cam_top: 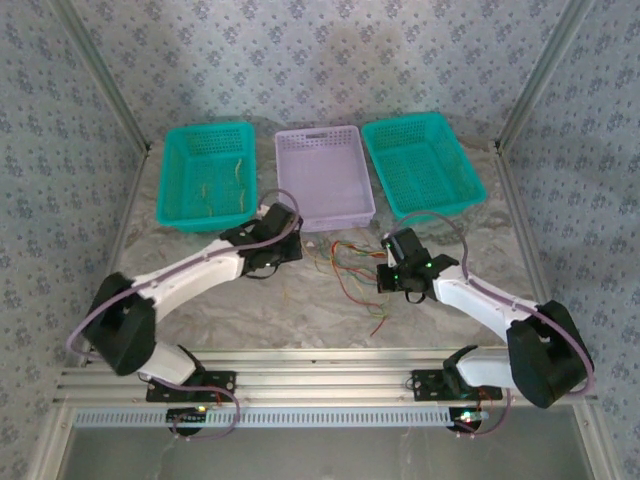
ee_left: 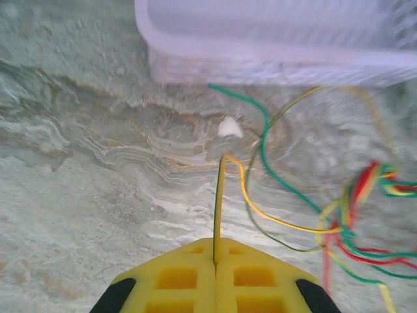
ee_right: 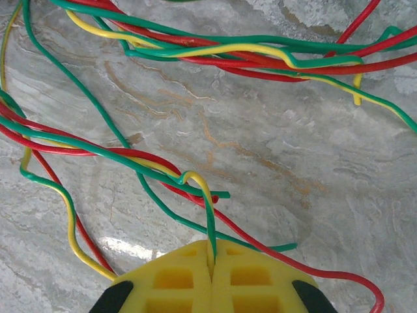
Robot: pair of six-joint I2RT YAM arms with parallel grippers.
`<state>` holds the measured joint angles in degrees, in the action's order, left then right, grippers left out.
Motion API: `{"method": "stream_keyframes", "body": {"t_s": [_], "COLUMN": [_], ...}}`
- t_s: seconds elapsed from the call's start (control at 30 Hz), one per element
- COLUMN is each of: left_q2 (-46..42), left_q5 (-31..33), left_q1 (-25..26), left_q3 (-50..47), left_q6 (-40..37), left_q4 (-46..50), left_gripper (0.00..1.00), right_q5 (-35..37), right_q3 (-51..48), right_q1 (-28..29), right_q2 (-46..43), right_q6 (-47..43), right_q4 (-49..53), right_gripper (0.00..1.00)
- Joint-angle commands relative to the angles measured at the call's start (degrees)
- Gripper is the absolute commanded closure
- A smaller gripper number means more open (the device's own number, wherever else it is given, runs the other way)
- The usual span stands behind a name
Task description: Untangle the cables
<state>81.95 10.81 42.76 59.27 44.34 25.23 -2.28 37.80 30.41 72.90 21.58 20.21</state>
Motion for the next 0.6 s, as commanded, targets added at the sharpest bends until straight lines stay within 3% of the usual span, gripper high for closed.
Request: {"method": "stream_keyframes", "body": {"t_s": [0.0,0.27,0.57], "left_q2": [-6.7,-19.6,-26.1], "left_q5": [1.6,6.1,12.0], "left_q1": [0.0,-0.1,-1.0], "left_q3": [1.7,7.8,20.3], "left_q6": [-1.3,-3.2,-8.4], "left_q4": [5.6,15.8,24.0], "left_gripper": [1.00,1.00,1.00], "right_q5": [1.0,2.5,3.6], "right_q3": [-0.1,0.2,0.3], "right_q1": [0.1,0.1,-0.1], "right_q2": [2.1,4.1,5.1], "right_q6": [0.1,0.5,0.7], "right_q4": [-0.2,-0.5,-0.5], "right_gripper": [1.00,1.00,1.00]}}
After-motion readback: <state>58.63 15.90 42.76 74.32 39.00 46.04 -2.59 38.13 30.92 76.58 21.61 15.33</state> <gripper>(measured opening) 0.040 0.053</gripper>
